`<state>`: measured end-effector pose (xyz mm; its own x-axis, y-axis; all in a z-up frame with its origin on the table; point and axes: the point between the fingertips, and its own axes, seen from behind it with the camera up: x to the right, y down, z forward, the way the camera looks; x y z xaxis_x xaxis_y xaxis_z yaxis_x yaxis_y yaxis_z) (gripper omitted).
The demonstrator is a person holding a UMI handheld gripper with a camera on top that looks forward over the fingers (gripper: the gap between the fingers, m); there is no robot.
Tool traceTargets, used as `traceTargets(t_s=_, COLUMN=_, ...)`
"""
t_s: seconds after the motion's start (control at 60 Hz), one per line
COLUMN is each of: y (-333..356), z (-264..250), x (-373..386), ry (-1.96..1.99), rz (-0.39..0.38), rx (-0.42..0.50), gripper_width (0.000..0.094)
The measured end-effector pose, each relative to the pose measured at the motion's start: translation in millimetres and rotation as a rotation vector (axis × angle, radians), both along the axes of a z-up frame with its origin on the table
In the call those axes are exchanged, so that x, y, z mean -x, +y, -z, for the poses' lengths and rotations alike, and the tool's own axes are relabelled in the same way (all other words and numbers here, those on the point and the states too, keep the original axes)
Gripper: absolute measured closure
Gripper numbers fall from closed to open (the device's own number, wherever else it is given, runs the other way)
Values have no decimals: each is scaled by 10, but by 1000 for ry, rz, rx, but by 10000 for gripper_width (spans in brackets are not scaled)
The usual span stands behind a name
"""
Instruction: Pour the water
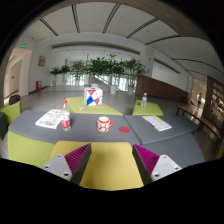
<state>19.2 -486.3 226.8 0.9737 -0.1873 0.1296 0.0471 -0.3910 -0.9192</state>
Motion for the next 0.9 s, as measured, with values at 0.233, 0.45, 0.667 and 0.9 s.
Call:
traceTargets(t_s=0.233, y=254, z=474, x=849, ry=14, rz=-76, rx=46, gripper_width=84)
traceTargets(t_s=0.45, y=947, z=788, x=1995, ry=34, rz=-167, rx=42, gripper_width=81)
traceTargets(t_s=0.667, y=2157, z=877, x=2601, ry=26, rz=-218, rx=-34, gripper_width=86)
traceTargets(t_s=0.9, y=3536, z=1035, x=2521, ry=49, rz=-158, rx=-77, gripper_width=103)
